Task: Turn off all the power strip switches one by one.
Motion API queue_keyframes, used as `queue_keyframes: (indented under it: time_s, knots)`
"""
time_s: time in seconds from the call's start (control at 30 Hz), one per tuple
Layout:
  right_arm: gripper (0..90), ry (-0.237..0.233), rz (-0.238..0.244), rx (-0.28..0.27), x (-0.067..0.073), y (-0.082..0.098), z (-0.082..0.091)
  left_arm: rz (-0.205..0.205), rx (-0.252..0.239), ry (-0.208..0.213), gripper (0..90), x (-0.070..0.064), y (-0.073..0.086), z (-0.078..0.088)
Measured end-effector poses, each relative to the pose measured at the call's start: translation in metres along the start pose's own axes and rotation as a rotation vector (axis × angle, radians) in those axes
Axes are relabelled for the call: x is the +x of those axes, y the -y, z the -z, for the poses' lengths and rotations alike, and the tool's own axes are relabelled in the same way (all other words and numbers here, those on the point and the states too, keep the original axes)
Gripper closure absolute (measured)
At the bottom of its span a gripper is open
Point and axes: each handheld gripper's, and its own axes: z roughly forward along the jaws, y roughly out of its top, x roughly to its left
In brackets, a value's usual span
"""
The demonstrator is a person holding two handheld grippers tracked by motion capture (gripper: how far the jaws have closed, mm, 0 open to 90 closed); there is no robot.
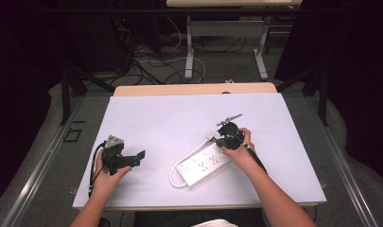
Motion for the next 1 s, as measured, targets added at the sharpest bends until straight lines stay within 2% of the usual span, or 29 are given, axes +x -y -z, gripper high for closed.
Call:
queue_keyframes:
  time_s: [0.07, 0.3, 0.53, 0.57, 0.6, 0.7, 1.0]
  knots:
    - [89.9, 0.026, 0.002, 0.021, 0.0010, -0.0003, 0.0013, -0.001, 0.009, 0.003, 2.3, 0.0001, -0.0004, 0.0005]
    - [90.0, 0.019, 0.013, 0.016, 0.0006, 0.0012, 0.0009, -0.002, -0.002, -0.001, 2.4, -0.0004, -0.0001, -0.0002]
    - [90.0, 0.010, -0.007, 0.014, -0.0034, 0.0026, 0.0004, -0.003, -0.001, -0.001, 2.4, -0.0004, -0.0001, -0.0003]
    - [90.0, 0.006, -0.016, -0.011, -0.0032, 0.0035, -0.0010, -0.002, -0.001, -0.001, 2.3, -0.0004, -0.0001, -0.0004]
    - [90.0, 0.016, -0.008, 0.005, -0.0035, 0.0032, 0.0002, -0.001, -0.002, -0.002, 2.3, -0.0004, -0.0001, -0.0005]
    - [90.0, 0.025, 0.007, -0.002, -0.0020, 0.0041, 0.0002, -0.001, -0.002, 0.000, 2.4, -0.0007, -0.0002, -0.0005]
    - [89.5, 0.026, -0.022, 0.001, -0.0049, 0.0083, 0.0055, -0.003, 0.001, 0.004, 2.4, -0.0003, -0.0006, -0.0015]
